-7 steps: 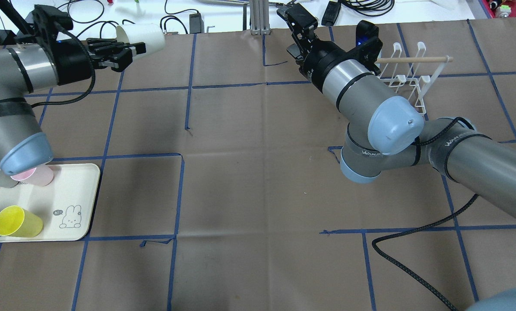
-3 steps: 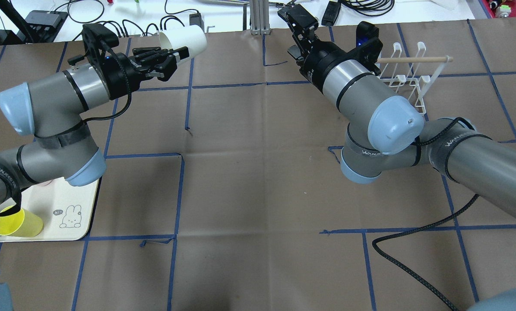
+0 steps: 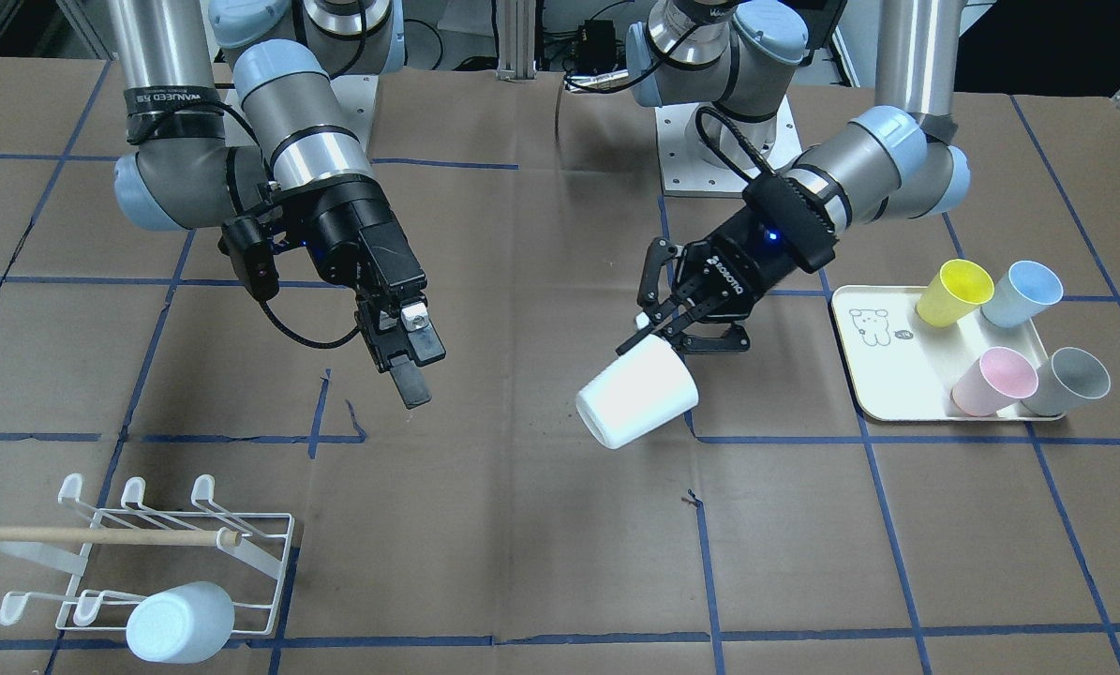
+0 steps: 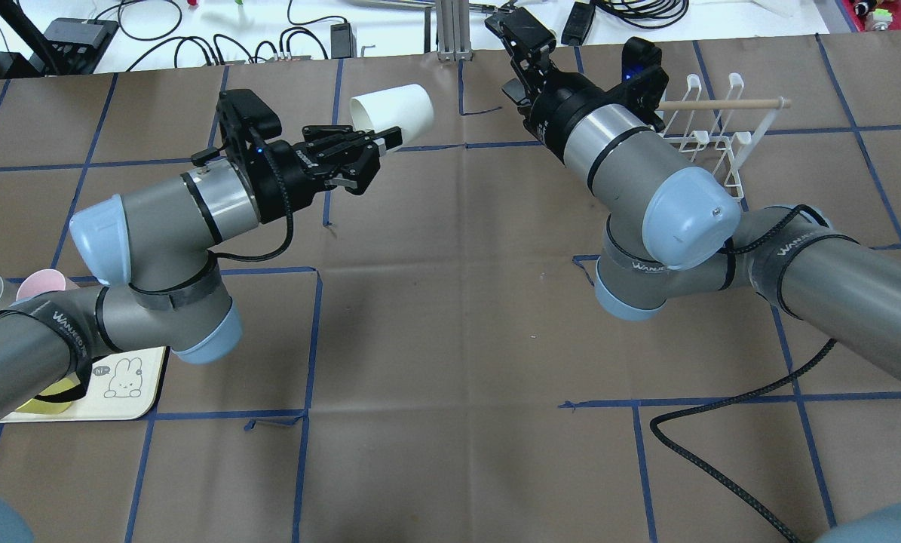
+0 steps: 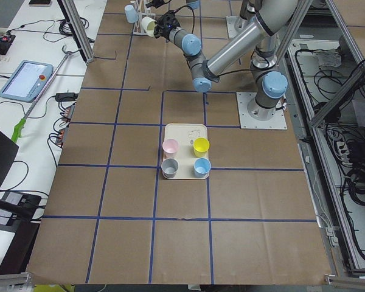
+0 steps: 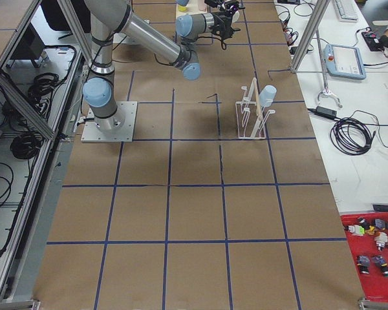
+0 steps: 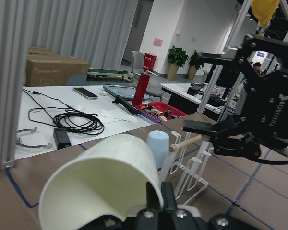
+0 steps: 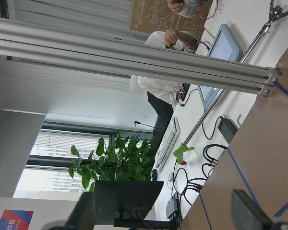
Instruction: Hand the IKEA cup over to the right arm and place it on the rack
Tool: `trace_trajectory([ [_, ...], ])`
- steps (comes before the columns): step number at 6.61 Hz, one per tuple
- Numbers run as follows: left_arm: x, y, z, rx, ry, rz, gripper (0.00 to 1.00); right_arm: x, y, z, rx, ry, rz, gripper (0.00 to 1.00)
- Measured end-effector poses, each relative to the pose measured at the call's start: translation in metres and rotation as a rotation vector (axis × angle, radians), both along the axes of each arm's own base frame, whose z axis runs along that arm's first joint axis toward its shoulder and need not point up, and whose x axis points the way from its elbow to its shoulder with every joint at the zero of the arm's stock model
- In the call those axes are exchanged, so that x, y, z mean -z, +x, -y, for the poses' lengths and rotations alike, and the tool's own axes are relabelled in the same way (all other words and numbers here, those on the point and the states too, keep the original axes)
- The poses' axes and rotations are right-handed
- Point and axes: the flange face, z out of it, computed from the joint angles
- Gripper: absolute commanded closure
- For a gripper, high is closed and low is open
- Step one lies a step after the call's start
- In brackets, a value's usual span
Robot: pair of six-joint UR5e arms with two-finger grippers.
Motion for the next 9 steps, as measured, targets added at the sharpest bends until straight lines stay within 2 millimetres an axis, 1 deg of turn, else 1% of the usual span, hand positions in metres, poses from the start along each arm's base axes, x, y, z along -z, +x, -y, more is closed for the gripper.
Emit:
trace_trajectory([
  [1,0.0,-0.01,-0.004,0.019,-0.004,0.001,0.97,0.0,0.0,0.0,-0.001,0.001,0.0,0.0],
  [2,-0.002,-0.014,-0.004,0.025,-0.004,0.0,0.97,0.002,0.0,0.0,-0.001,0.005,0.0,0.0],
  [4,-0.002,-0.015,-0.002,0.025,0.006,-0.003,0.96,0.011,-0.001,-0.005,0.004,0.039,0.015,0.0],
  [5,-0.003,-0.015,0.0,0.023,0.01,-0.006,0.96,0.018,-0.001,-0.009,0.015,0.086,0.066,0.0],
  [7,-0.003,-0.015,0.003,0.022,0.017,-0.013,0.96,0.03,0.01,-0.02,0.016,0.17,0.151,0.0],
  [9,-0.002,-0.02,0.002,0.025,0.03,-0.018,0.96,0.036,0.023,-0.03,0.002,0.219,0.2,0.0],
])
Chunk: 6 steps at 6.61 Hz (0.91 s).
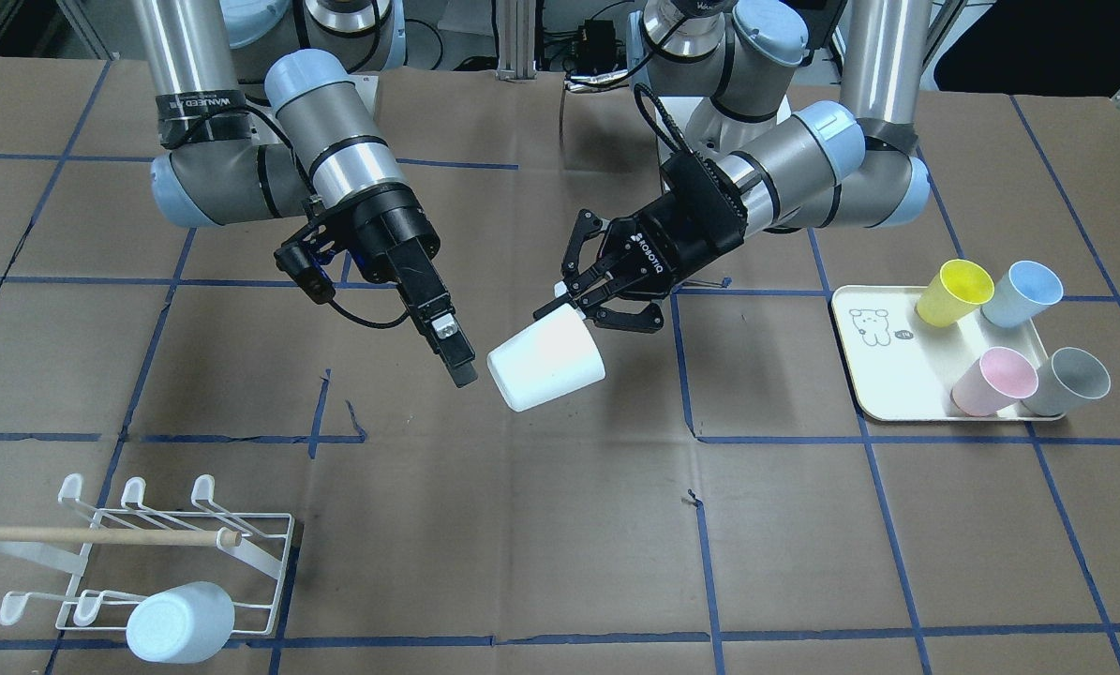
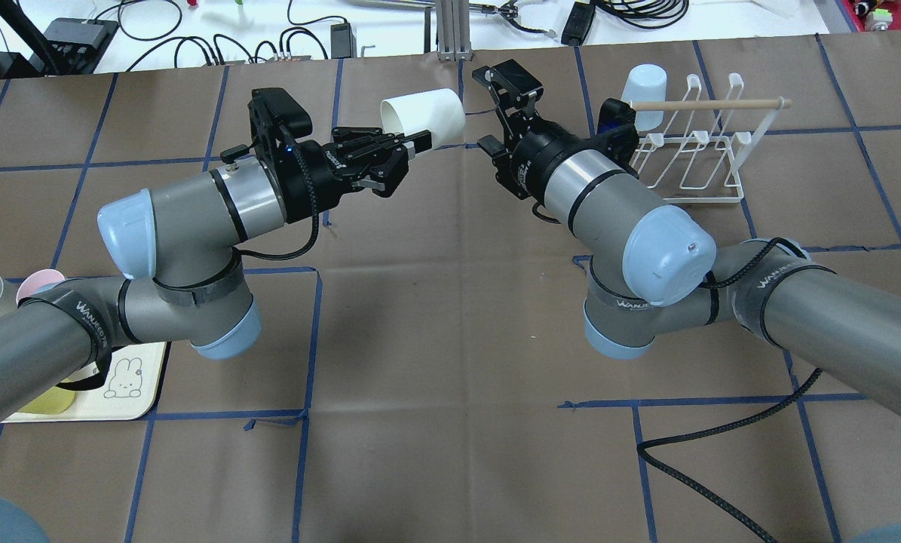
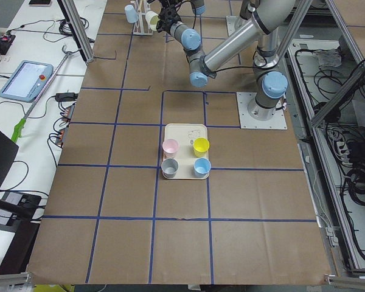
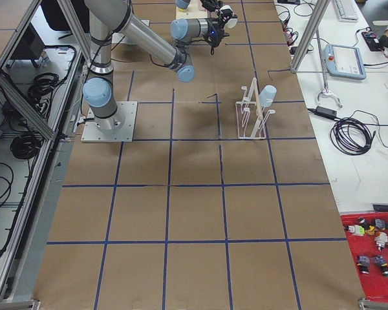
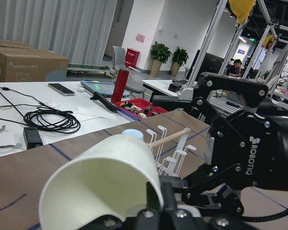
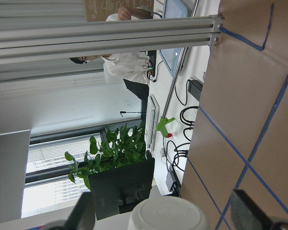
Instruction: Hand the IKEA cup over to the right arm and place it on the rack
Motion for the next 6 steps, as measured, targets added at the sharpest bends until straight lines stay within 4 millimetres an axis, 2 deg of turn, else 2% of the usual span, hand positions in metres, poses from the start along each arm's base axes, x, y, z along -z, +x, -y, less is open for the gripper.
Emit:
trace_trajectory([
  [2,0.001,-0.006,-0.001,-0.003,0.004,0.006,0.96,0.0,0.007,-0.003,-0.01,0.01,0.018,0.0],
  [6,0.001,-0.007,-0.002,-0.006,0.008,0.005,0.95,0.0,0.019,0.008,-0.026,0.003,0.022,0.01],
])
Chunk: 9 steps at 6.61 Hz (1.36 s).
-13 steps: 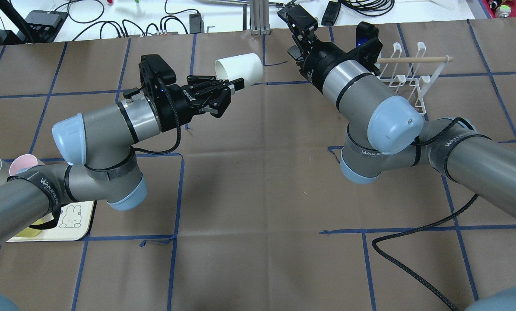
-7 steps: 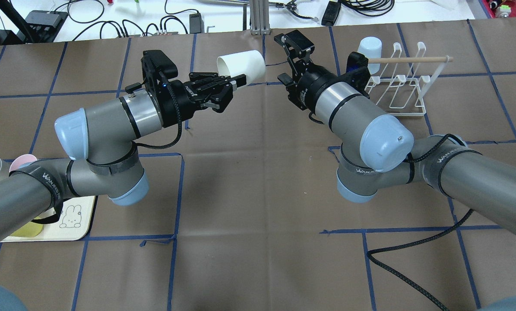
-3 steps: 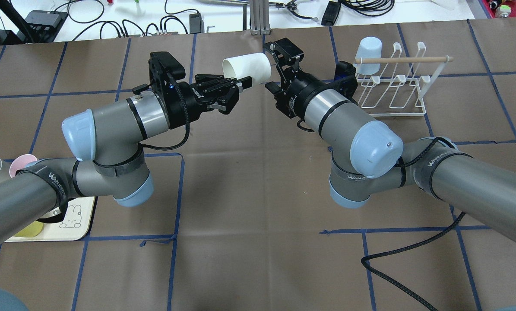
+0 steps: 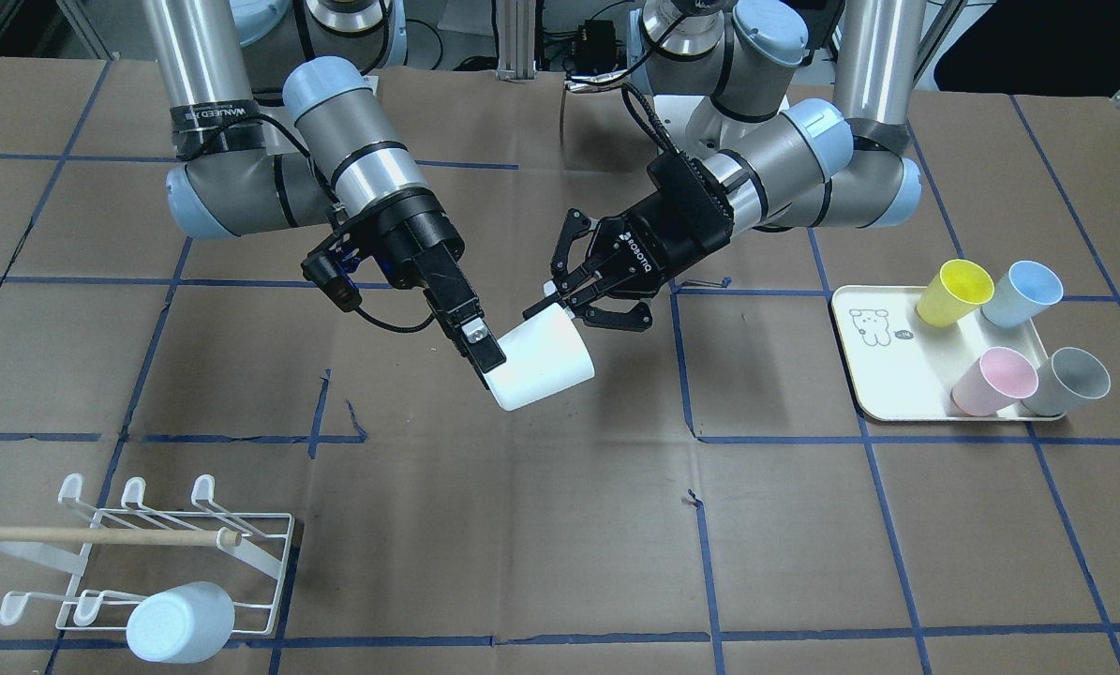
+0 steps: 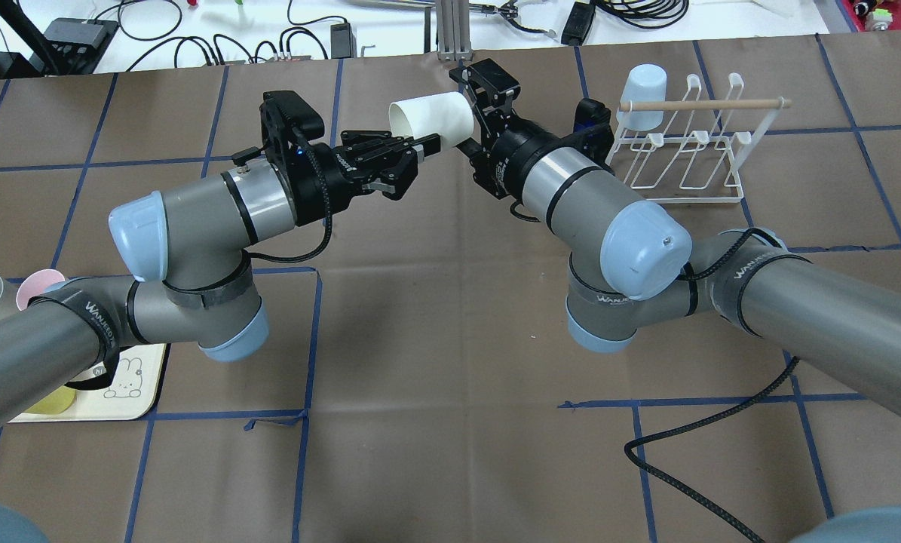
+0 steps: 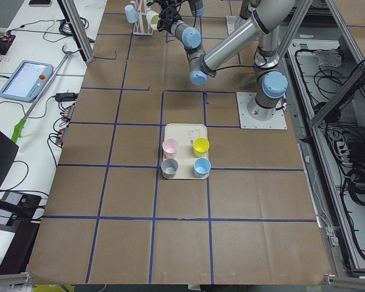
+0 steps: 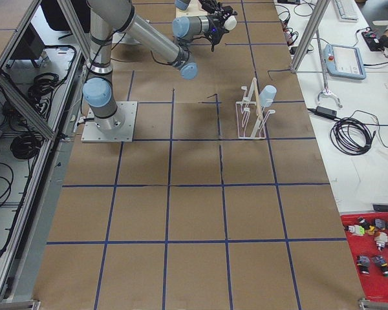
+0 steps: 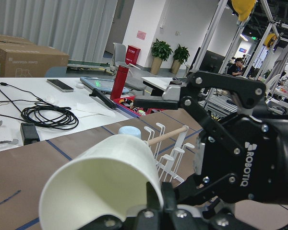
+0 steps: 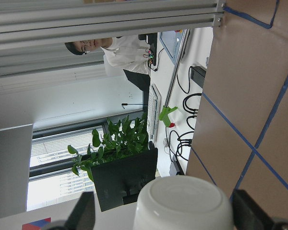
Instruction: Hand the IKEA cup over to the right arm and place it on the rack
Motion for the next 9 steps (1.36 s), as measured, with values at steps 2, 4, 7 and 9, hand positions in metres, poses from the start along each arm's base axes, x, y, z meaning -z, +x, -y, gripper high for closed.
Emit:
trace_trajectory([
  [2,0.0,0.0,0.0,-0.001,0.001,-0.002,0.95,0.003,0.006,0.001,-0.011,0.03,-0.007,0.01],
  [4,-0.001,0.0,0.0,-0.001,0.002,-0.003,0.95,0.005,0.008,0.001,-0.016,0.041,-0.01,0.01],
  [7,-0.001,-0.001,-0.001,-0.002,0.007,-0.007,0.95,0.002,0.01,0.007,-0.018,0.049,-0.012,0.01],
  [9,-0.002,-0.001,-0.001,-0.003,0.01,-0.009,0.95,0.004,0.016,0.011,-0.026,0.065,-0.017,0.02],
])
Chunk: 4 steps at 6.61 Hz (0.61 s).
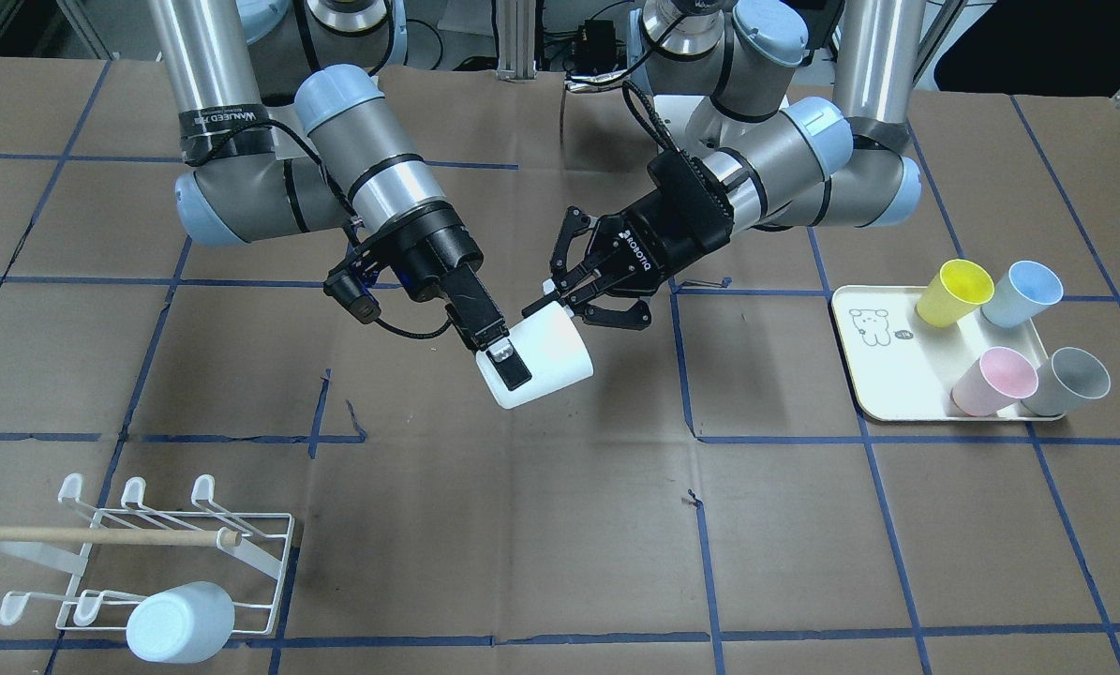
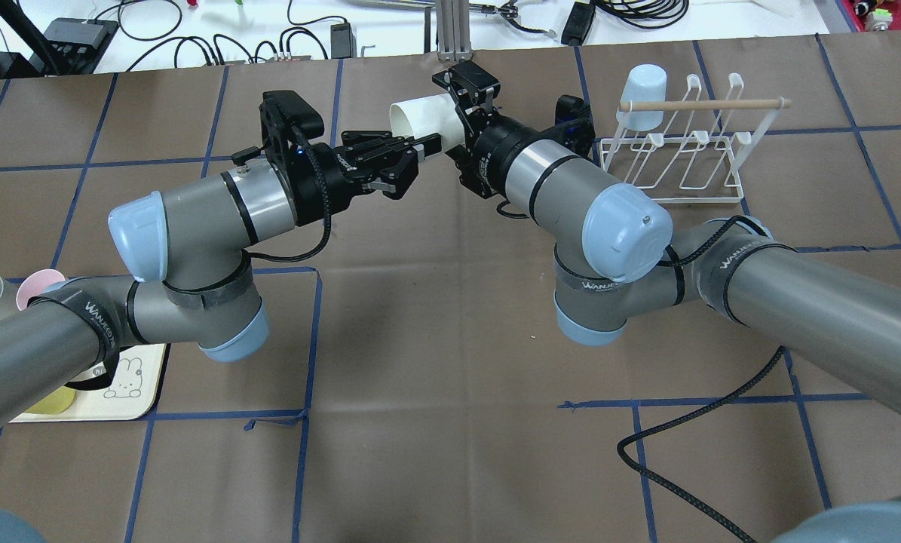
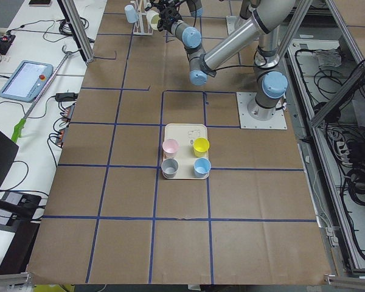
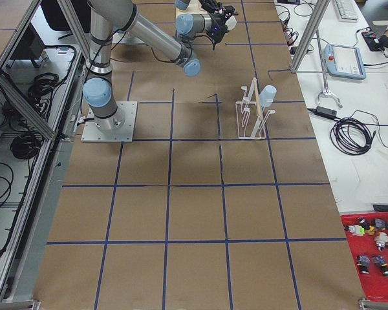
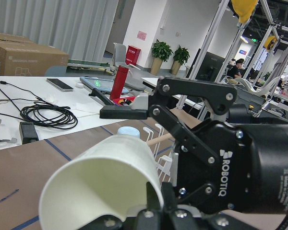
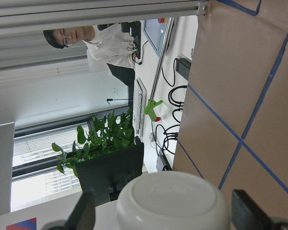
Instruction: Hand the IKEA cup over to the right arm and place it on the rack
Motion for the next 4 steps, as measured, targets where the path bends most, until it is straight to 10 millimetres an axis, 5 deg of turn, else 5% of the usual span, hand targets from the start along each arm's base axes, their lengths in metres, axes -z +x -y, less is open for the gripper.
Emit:
trace_trajectory([
  [4,-0.0011,0.0,-0.0004,-0.004,0.006,-0.005,0.94,0.0002,0.0021,0.0005,-0.005,0.002,-0.004,0.37],
])
